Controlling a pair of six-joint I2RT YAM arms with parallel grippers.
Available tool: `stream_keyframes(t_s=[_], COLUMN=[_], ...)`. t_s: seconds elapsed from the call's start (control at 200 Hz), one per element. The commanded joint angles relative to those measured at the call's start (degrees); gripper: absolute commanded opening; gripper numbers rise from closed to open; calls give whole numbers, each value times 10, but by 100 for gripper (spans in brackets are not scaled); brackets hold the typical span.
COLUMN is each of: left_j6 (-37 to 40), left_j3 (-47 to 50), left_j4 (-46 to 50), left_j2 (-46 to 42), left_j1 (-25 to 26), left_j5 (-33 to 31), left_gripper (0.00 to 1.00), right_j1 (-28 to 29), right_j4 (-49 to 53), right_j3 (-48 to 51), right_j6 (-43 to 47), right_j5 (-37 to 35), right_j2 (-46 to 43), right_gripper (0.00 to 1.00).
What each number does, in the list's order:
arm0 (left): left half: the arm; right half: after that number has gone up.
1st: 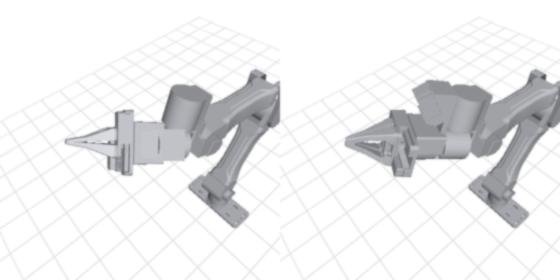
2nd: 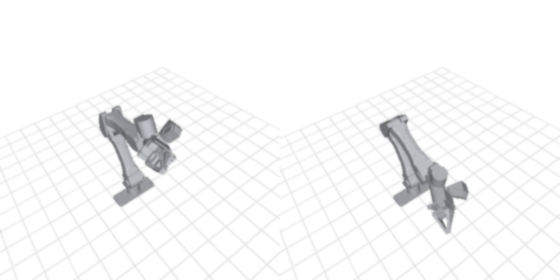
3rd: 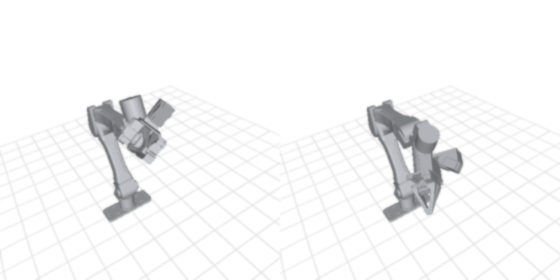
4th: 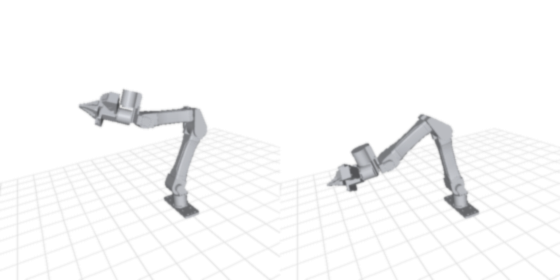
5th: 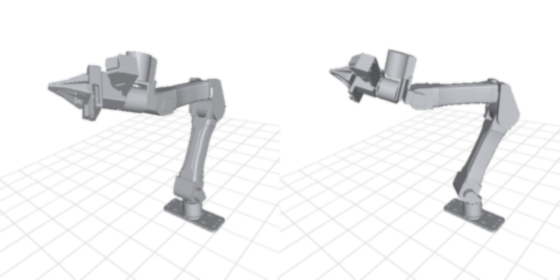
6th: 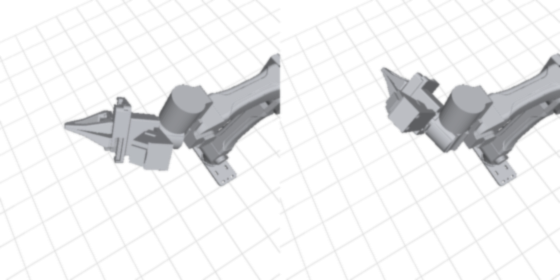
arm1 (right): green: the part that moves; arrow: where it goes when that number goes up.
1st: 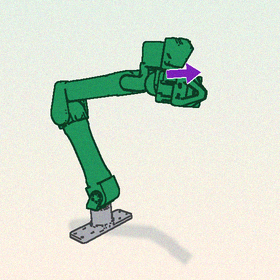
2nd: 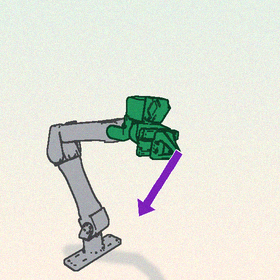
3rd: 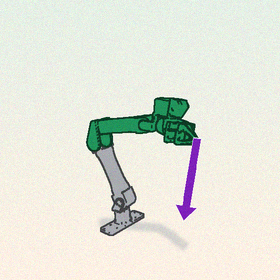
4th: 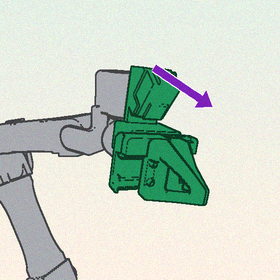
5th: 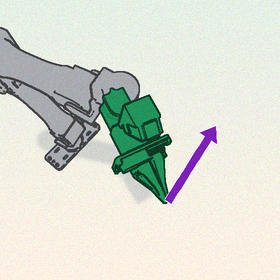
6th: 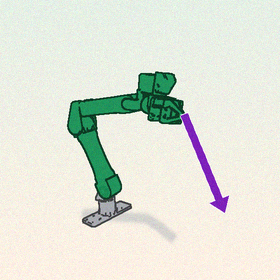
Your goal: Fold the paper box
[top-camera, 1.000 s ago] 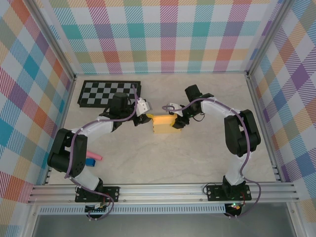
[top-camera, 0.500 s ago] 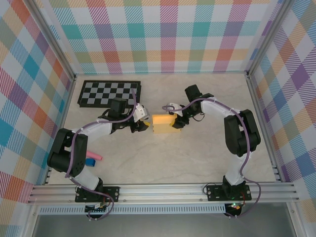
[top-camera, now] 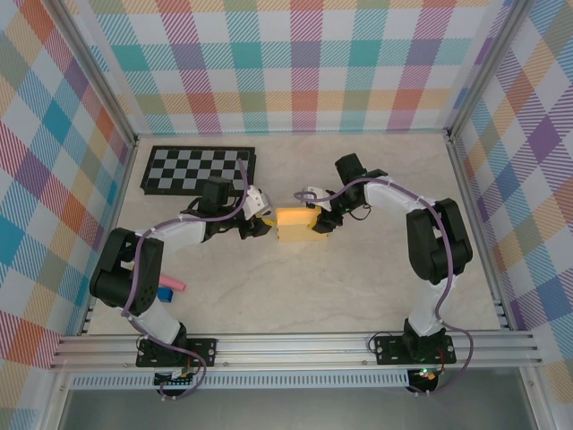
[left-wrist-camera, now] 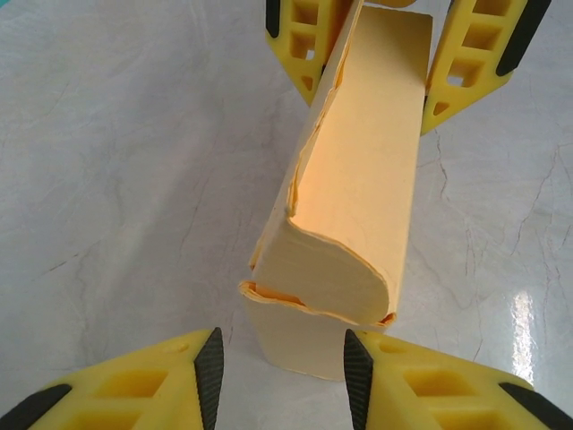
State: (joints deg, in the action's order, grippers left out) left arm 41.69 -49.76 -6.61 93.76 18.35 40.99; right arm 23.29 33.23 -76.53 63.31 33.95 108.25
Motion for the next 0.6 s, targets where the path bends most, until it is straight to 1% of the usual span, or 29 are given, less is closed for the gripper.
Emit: stream_keyframes(t_s=[0.0,0.345,0.595], left_j6=[-9,-22,-34], left_j3=[-14,-23,-31], left_j4=[-23,-35,-37], left_j2=[-11,-9,-3], left_j1=[5,5,13], left_j5=[23,26,45], left_gripper=[43,44,47], right_j1=[3,3,4], right_j4=[22,24,24], right_j3=[7,6,6], right_j6=[1,4,3], right_j5=[6,4,6], right_j2=[27,28,29], right_gripper=[48,48,48])
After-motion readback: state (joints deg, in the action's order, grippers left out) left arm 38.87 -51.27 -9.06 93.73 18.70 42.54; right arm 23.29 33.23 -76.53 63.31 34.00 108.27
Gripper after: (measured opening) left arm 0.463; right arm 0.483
